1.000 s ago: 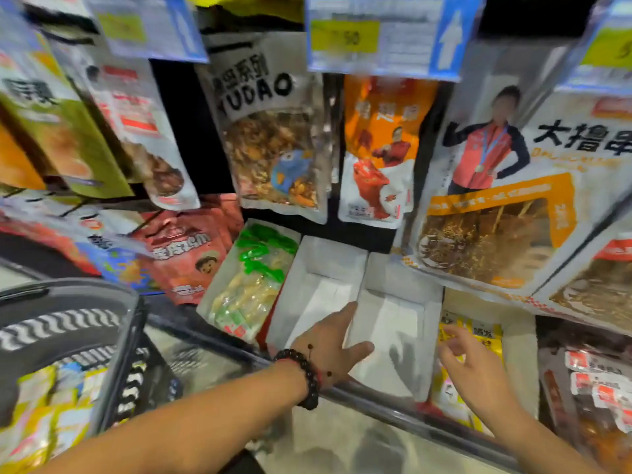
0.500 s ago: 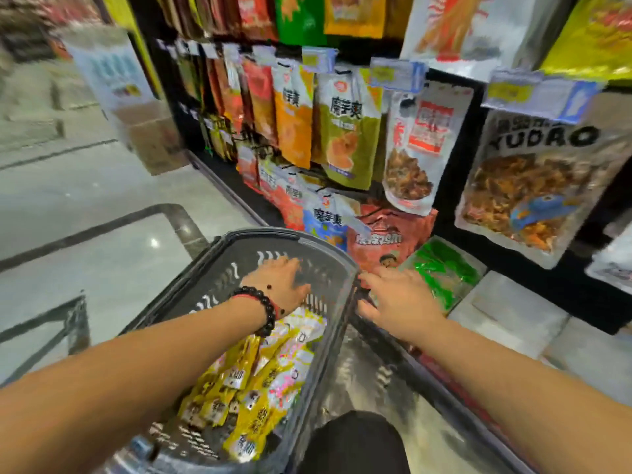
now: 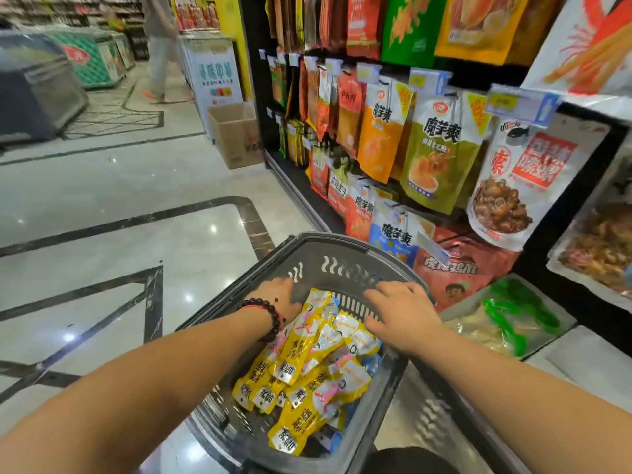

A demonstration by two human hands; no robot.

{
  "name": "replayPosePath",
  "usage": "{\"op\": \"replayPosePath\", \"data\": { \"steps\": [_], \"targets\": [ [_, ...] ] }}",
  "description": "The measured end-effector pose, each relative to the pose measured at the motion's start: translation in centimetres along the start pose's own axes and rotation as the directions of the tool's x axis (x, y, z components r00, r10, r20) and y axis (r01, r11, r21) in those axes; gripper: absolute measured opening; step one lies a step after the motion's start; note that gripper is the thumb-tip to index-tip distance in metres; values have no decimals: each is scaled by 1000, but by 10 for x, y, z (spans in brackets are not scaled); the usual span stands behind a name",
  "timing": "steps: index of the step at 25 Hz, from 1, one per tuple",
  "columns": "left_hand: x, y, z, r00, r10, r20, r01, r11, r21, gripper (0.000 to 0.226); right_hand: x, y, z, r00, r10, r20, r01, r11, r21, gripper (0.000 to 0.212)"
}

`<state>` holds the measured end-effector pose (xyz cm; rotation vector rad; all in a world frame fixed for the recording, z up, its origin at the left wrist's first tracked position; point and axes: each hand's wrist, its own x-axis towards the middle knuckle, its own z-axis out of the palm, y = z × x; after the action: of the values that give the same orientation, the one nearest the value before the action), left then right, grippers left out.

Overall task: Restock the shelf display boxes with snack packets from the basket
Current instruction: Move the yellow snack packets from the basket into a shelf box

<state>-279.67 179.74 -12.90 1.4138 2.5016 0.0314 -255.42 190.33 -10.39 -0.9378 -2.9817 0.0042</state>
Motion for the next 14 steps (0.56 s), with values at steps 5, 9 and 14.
{"op": "replayPosePath", "data": {
  "steps": [5,9,14],
  "targets": [
    [19,9,27,993,-77,93,79,997,-13,63,2,5,6,998,46,-38,-44,998,49,57],
    [39,7,88,953,-202,228,229,968,-99,73,-4,9,24,998,54,-43,-52,998,41,50],
    [54,-11,166,845,-410,344,498,837,-226,78,-15,8,51,999,47,-6,-47,996,74,46]
  ]
}}
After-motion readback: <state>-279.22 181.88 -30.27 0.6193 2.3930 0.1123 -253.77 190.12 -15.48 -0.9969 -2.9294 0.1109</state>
